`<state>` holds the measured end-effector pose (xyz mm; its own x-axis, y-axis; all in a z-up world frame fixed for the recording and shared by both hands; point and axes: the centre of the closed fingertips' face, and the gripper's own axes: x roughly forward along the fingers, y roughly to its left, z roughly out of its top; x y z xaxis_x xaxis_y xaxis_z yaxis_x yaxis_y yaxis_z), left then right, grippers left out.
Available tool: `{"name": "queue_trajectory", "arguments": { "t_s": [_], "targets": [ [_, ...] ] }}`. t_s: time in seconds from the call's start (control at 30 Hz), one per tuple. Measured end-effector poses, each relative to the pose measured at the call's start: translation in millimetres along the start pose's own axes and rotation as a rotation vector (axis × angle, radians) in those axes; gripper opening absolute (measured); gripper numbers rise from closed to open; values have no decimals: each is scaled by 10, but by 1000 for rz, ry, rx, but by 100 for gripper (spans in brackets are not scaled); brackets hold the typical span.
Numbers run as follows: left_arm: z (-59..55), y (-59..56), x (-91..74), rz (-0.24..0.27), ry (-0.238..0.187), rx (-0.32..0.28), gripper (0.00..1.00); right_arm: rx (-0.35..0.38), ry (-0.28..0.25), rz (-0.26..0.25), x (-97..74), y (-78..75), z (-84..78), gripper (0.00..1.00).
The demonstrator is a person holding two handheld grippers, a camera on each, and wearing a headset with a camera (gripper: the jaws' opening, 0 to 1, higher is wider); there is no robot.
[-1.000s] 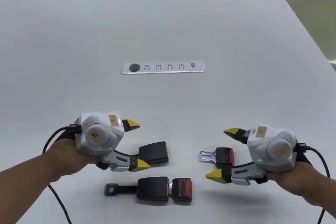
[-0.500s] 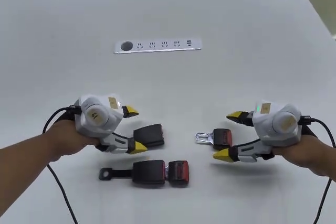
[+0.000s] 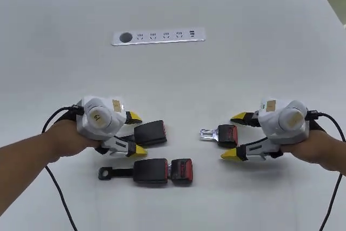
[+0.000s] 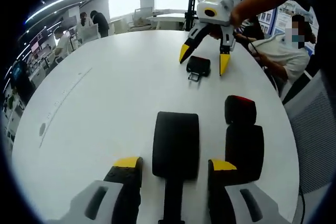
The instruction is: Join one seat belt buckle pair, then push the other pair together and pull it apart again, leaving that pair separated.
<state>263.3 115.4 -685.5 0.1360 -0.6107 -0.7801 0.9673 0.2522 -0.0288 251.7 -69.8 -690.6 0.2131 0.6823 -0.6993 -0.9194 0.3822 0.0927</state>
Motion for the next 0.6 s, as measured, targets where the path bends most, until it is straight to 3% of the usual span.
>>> {"name": "queue_trajectory", "arguments": {
  "t_s": [0.17,0.4,0.5,0.57,0.6],
  "targets": [
    [18,14,21,-10,-3,15,50,-12,1,1,31,-14,4,54],
    [44,-75,19,-63,-7,73,41,-45,12,-8,42,-16,-10,49],
    [52,-36,14,-66,-7,78,37,-56,27,-8,48,-30,-25,41],
    [13,-57,24,-97,15,89,33,-119,54,-9,86,-72,-56,35],
    [26,-48,49,-92,13,111,33,-98,50,-9,110,-71,-57,35]
  ]
}}
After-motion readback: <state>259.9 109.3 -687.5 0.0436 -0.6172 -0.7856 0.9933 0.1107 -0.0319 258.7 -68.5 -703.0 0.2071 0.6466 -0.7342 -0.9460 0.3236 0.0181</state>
